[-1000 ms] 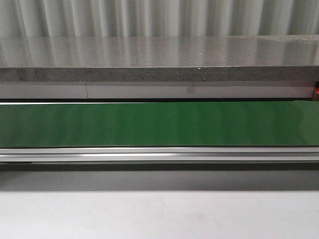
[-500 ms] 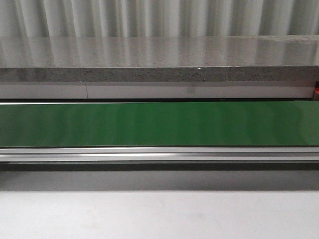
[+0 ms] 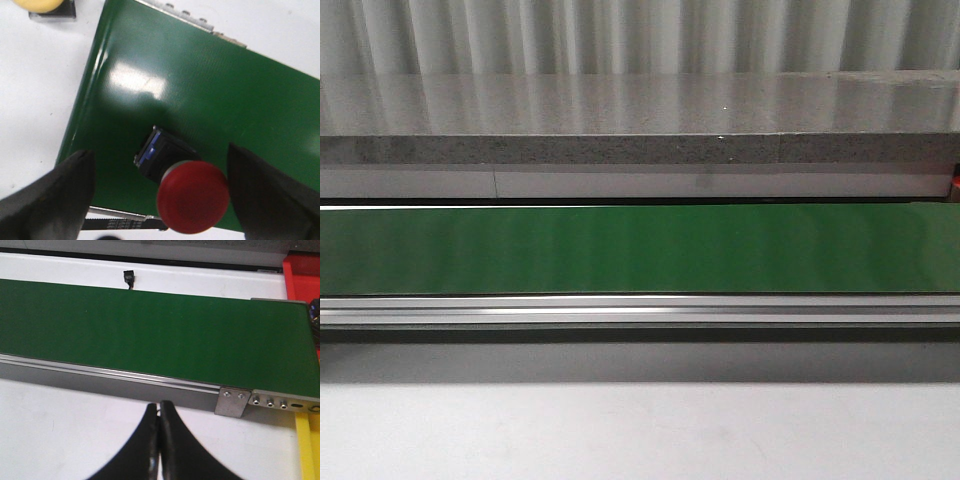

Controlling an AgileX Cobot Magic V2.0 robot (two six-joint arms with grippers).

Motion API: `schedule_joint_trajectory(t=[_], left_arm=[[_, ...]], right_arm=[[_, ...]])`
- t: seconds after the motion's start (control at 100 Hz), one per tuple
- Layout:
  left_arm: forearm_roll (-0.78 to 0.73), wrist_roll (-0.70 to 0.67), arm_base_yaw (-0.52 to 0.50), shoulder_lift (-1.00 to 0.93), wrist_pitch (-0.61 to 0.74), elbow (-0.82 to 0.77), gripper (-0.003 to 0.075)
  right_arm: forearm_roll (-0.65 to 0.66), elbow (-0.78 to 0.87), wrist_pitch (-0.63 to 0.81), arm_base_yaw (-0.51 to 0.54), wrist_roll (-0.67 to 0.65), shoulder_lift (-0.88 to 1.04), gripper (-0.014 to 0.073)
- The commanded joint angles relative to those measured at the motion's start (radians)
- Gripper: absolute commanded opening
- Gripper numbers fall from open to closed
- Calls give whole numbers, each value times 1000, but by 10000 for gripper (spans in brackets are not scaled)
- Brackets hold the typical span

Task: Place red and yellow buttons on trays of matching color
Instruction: 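Lower the red button onto the belt's start and open the left gripper, then grasp a yellow-capped button on the table with the left gripper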

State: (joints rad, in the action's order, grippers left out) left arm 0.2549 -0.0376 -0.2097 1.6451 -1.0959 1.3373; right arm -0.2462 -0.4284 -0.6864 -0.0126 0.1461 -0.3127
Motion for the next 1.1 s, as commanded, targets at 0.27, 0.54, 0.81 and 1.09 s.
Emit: schedule_joint_trajectory(t=[0.27, 0.54, 0.81, 1.09], left_arm=[[30, 31, -73, -105, -24, 89, 526], [-67, 31, -238, -157, -86, 38, 526], [-106, -10, -374, -148, -108, -103, 526], [-172, -34, -428, -74, -98, -117, 526]], right_arm=[[-6, -24, 60, -1, 10, -4, -67], [-6, -24, 60, -1, 10, -4, -67], [-6, -24, 60, -1, 10, -4, -67], [-6, -24, 60, -1, 10, -4, -67]])
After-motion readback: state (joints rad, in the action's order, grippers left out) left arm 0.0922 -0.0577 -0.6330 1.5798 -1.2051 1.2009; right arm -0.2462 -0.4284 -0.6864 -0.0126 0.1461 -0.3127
